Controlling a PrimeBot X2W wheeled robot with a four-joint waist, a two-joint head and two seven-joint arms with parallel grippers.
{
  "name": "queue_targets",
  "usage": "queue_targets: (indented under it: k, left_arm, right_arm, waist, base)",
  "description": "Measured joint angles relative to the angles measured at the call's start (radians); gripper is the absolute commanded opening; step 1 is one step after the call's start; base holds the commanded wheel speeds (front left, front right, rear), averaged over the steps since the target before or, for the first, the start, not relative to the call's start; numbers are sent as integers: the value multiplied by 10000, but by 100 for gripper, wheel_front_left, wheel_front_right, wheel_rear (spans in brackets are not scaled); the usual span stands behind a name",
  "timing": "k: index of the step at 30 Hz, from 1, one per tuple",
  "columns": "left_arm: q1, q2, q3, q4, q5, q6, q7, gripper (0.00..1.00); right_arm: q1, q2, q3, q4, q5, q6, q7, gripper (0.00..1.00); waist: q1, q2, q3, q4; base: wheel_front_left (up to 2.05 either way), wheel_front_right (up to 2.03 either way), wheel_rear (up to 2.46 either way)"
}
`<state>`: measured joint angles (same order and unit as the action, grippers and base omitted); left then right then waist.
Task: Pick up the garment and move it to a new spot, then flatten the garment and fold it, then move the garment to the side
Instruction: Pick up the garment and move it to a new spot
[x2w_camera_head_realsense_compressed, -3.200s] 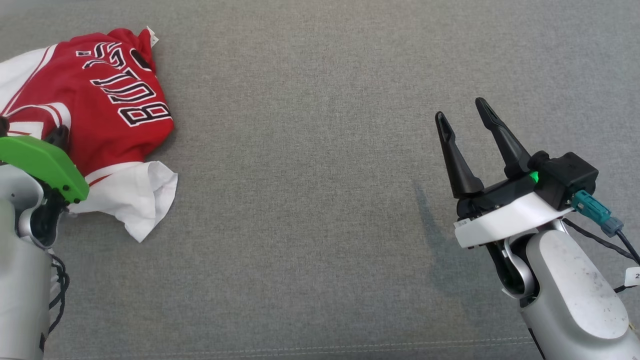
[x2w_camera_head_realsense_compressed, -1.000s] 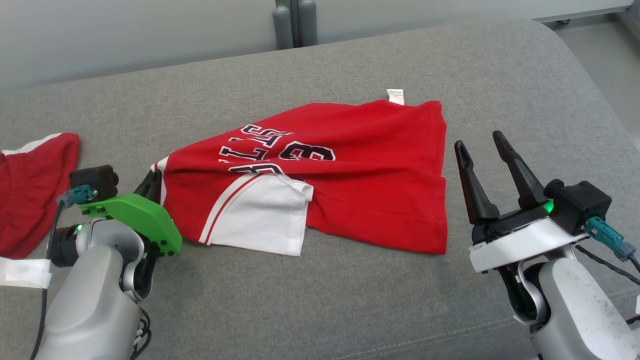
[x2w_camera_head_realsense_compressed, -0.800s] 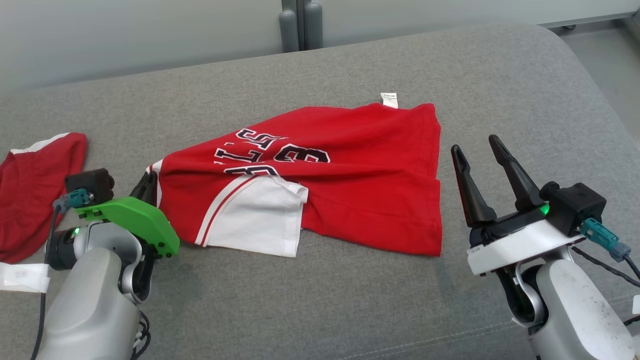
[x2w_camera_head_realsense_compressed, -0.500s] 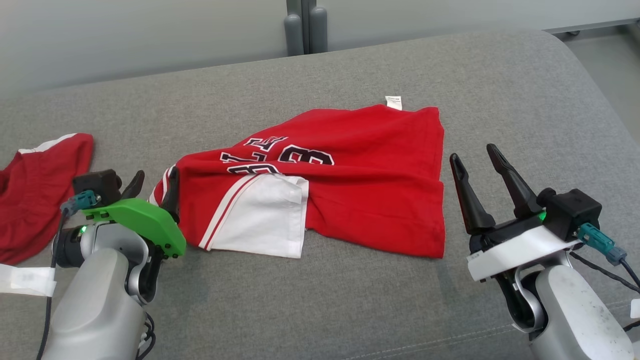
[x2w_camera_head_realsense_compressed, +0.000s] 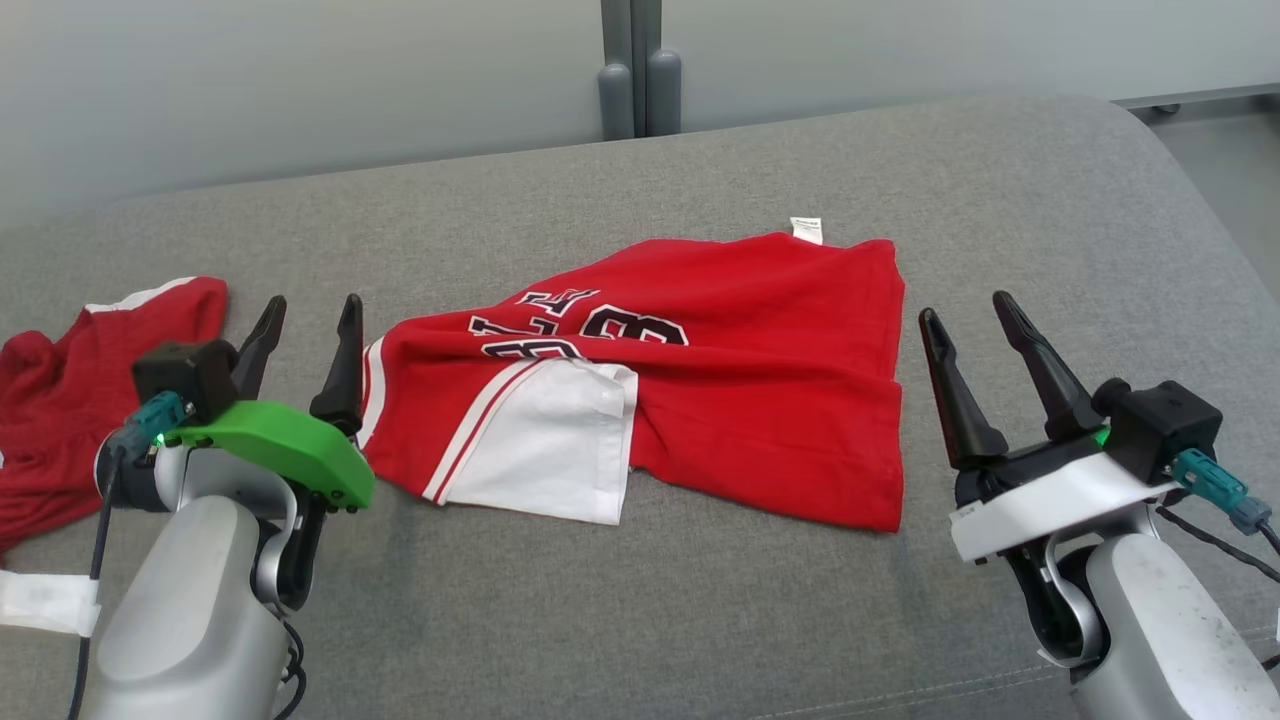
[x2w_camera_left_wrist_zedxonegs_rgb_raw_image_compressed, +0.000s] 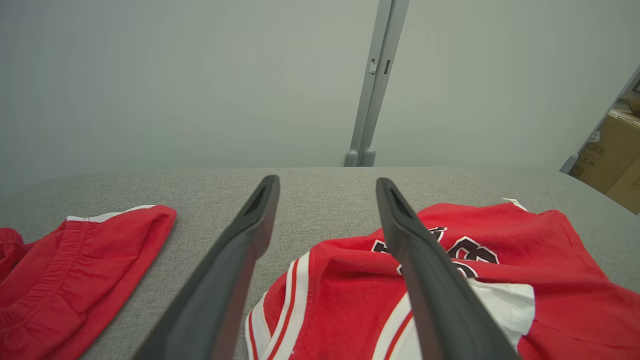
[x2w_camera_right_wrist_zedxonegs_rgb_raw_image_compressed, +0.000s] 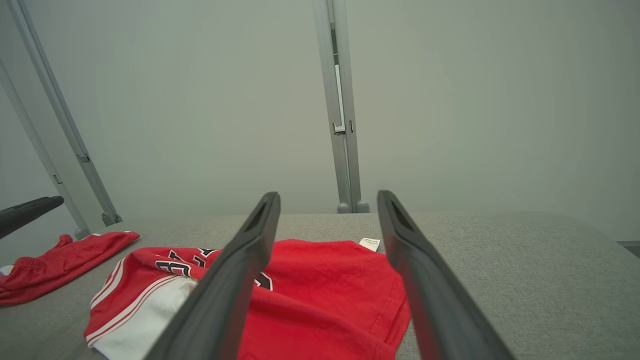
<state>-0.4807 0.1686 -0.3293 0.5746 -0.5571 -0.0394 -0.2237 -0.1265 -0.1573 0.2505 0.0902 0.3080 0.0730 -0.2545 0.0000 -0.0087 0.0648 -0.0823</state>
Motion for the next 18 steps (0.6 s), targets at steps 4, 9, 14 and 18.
queue_targets:
  k: [4, 9, 14, 18]
  left_arm:
    - [401, 79, -10, -399, 219, 123, -100, 100]
    - [972, 148, 127, -1028, 362, 451, -251, 100]
    - [1613, 125, 270, -1634, 433, 708, -253, 100]
    - [2090, 81, 410, -2104, 606, 966, -255, 100]
  right_arm:
    - [208, -44, -234, -165, 0, -63, 0, 100]
    - [425, -33, -468, -270, 19, -161, 0, 100]
    - [629, -58, -744, -476, 31, -314, 0, 100]
    - [834, -278, -759, -525, -4, -309, 0, 100]
  waist:
    - [0, 0, -118, 93]
    - [0, 0, -228, 174]
    - [0, 0, -271, 200]
    - [0, 0, -305, 220]
  base:
    - [0, 0, 0]
    - [0, 0, 0]
    - [0, 0, 0]
    - [0, 0, 0]
